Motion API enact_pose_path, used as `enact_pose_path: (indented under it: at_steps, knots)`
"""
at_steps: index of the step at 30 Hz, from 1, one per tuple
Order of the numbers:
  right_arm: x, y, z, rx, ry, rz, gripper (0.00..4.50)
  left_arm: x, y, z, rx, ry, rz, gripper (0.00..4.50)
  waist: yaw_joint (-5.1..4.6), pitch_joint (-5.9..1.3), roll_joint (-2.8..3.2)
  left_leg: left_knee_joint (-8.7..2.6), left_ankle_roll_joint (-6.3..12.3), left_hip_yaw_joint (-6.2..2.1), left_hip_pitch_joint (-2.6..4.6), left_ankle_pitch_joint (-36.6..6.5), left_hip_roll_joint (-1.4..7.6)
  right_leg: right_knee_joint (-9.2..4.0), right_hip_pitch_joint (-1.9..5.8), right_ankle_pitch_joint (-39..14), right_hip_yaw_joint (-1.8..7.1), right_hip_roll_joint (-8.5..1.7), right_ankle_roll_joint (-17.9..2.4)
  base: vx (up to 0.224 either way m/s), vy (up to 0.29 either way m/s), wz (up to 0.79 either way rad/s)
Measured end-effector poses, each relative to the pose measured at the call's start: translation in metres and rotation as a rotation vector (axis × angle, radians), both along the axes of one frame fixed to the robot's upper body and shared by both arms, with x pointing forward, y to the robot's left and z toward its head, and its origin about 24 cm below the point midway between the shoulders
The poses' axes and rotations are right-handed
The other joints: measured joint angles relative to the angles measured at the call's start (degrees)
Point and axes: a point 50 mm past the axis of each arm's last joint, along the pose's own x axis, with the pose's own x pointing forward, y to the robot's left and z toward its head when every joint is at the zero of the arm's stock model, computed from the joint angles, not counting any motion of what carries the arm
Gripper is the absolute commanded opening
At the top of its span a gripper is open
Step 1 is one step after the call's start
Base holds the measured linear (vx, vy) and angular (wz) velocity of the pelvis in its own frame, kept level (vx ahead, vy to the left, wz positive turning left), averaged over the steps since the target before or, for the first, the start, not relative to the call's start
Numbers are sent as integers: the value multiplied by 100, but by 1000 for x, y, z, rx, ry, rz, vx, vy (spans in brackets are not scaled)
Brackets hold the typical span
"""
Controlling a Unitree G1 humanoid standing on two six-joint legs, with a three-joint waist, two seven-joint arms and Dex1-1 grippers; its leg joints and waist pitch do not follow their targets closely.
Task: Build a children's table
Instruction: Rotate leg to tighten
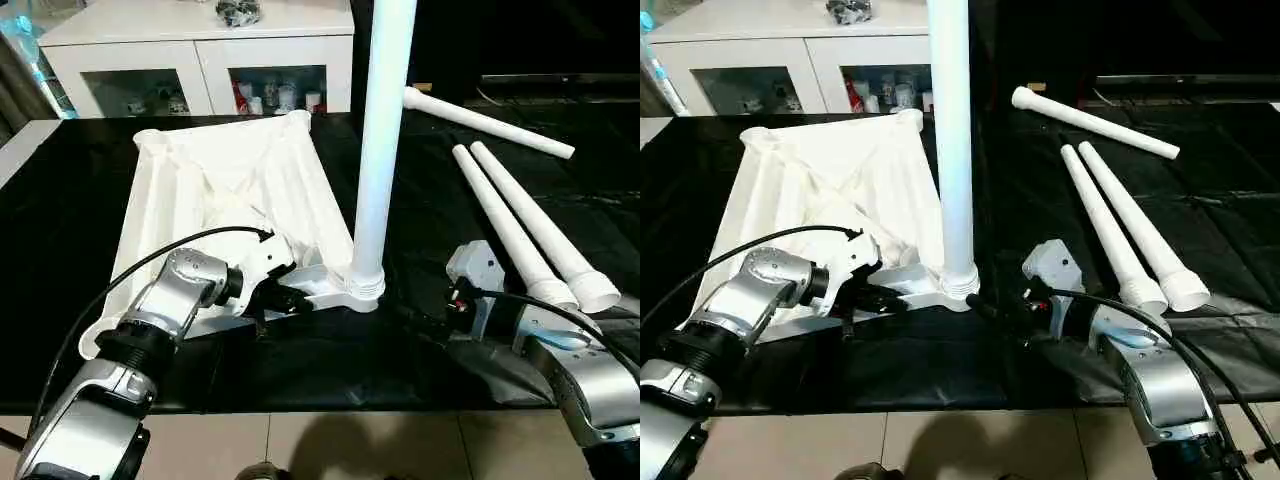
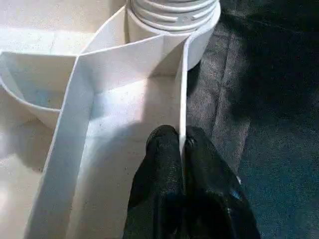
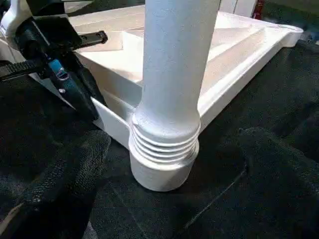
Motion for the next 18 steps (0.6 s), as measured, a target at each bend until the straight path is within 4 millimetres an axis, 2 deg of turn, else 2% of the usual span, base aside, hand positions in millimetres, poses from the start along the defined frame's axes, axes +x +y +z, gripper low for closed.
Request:
enact_pose_path:
  at_steps: [13, 18]
  knots:
    - [2, -1, -1, -12, -3, 7, 450, -5, 3, -1, 8, -49, -69, 4, 2, 0, 0, 0, 0, 0, -1, 0, 0, -1, 1, 0, 0, -1, 0, 0, 0, 0]
    - [5, -2, 1, -33, -3, 53, 450, -9, 3, -2, 11, -66, -122, 4, 44, -3, 5, 1, 0, 0, 1, 0, 0, 0, 4, 0, 0, -1, 0, 0, 0, 0]
